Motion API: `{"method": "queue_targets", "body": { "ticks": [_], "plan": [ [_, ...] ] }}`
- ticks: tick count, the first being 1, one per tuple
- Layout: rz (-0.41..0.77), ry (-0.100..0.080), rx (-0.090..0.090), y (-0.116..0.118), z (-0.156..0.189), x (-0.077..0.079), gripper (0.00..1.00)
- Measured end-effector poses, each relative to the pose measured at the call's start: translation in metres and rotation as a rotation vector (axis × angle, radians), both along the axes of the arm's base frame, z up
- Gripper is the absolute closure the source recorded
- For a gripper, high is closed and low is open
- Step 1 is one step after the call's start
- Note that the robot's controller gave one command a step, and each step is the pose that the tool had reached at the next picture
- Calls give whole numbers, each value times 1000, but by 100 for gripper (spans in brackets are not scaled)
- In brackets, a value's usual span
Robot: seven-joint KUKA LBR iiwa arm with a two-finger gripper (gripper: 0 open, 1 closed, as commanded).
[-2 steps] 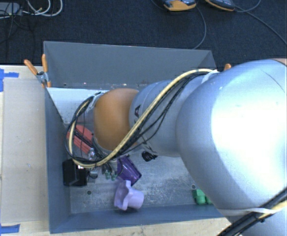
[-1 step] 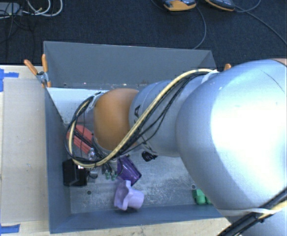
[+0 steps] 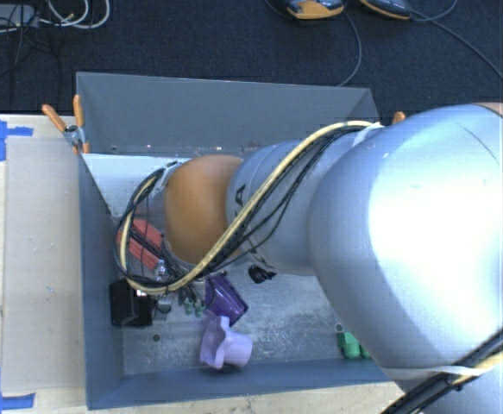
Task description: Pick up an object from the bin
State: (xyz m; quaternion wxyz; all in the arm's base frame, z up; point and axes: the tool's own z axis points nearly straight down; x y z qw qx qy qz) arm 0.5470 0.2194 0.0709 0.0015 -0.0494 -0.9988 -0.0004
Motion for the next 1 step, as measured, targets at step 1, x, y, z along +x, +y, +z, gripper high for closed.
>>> {"method": "queue_targets", "body": {
  "ticks": [1],
  "plan": [
    [0,0,0,0,0,0,100]
  ]
}}
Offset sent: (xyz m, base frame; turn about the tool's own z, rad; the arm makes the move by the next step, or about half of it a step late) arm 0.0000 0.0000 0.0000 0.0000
